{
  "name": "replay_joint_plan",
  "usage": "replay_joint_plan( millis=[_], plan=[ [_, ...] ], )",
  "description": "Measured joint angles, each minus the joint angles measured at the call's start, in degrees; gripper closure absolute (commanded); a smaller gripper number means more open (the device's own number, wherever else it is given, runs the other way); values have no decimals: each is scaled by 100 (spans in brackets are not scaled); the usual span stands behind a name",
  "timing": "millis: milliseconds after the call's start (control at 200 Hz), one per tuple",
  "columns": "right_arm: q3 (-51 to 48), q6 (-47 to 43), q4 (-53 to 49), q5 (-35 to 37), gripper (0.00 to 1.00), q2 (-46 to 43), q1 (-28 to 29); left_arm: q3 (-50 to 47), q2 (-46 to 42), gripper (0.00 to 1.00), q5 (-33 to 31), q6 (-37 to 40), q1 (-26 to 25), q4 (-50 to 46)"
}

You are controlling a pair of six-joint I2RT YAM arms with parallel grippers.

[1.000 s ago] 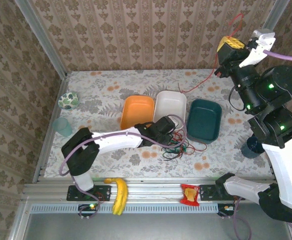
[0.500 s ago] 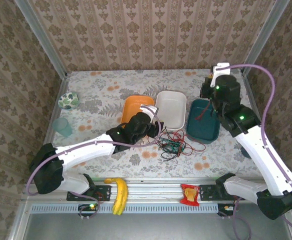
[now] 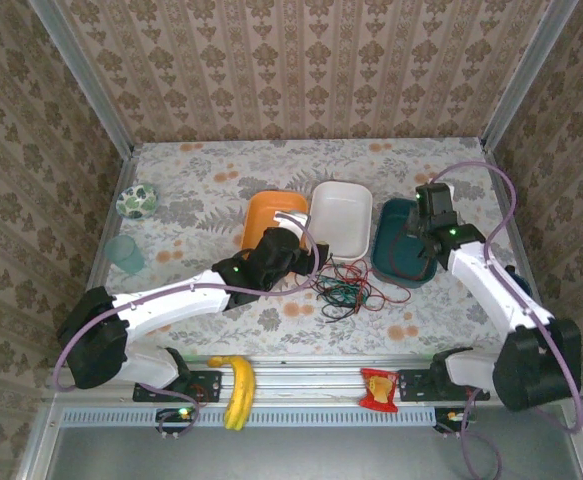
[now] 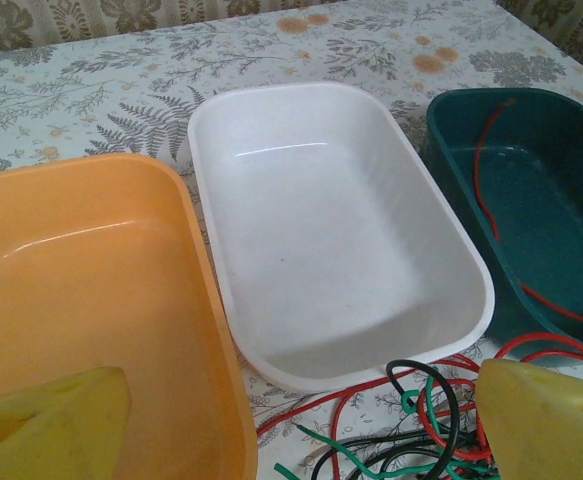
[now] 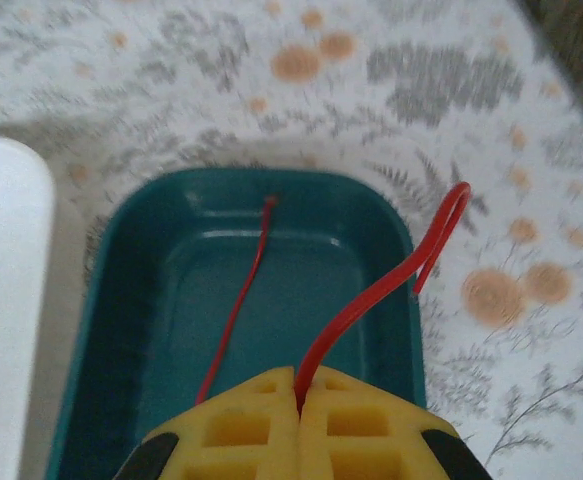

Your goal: Untangle the cables

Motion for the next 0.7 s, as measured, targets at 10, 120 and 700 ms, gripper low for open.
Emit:
replay_joint_plan(
  millis=[10,120,700],
  plan=[
    [0,20,9,-33,100,33,-20,-11,0,12,0,0,0,15],
    [13,229,186,-468,100,581,-212,-131,20,13,-33,61,-39,247],
    [236,785,280,-1738,55,1755,-227,170,492,6,-125,63,-76,90]
  ],
)
